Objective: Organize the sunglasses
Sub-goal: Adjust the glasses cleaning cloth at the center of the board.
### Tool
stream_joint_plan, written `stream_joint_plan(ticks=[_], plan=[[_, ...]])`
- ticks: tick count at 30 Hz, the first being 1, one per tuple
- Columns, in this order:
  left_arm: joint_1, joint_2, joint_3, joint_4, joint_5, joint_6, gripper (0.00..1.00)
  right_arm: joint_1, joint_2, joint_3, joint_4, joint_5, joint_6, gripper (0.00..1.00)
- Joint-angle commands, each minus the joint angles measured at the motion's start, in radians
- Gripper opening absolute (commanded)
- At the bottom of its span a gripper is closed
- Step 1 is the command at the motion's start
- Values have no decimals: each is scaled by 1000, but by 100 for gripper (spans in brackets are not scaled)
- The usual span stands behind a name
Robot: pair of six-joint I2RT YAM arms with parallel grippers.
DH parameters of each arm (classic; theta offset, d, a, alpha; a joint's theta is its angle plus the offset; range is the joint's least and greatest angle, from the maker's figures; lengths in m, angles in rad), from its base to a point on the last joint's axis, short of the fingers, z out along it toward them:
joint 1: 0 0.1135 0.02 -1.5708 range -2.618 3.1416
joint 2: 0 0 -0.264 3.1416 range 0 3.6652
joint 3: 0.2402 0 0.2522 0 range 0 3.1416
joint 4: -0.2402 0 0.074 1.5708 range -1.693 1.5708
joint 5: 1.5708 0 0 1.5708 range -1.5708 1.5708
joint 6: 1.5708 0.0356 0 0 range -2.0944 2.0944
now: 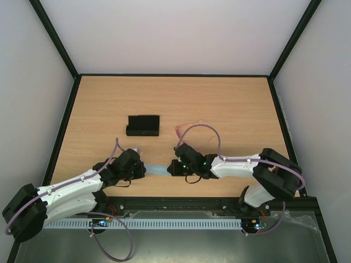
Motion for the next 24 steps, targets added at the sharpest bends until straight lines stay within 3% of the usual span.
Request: stream_joint_plan(ticks=[1,4,9,18,24], plan=[[4,0,-3,-20,-10,-11,3,-1,15,-41,36,-10,7,9],[5,3,-32,-6,-11,-17,5,-2,45,-57,72,-28,15,9],[4,2,-68,20,-7,-29,27,-1,76,-59,68,-27,16,8],[4,-91,-22,-92,-37,-34,37,-1,-21,-5,-68,22,-10,9],[4,-133,21,-95,-13,-32,57,-2,-62,55,-133,53,-29,10]])
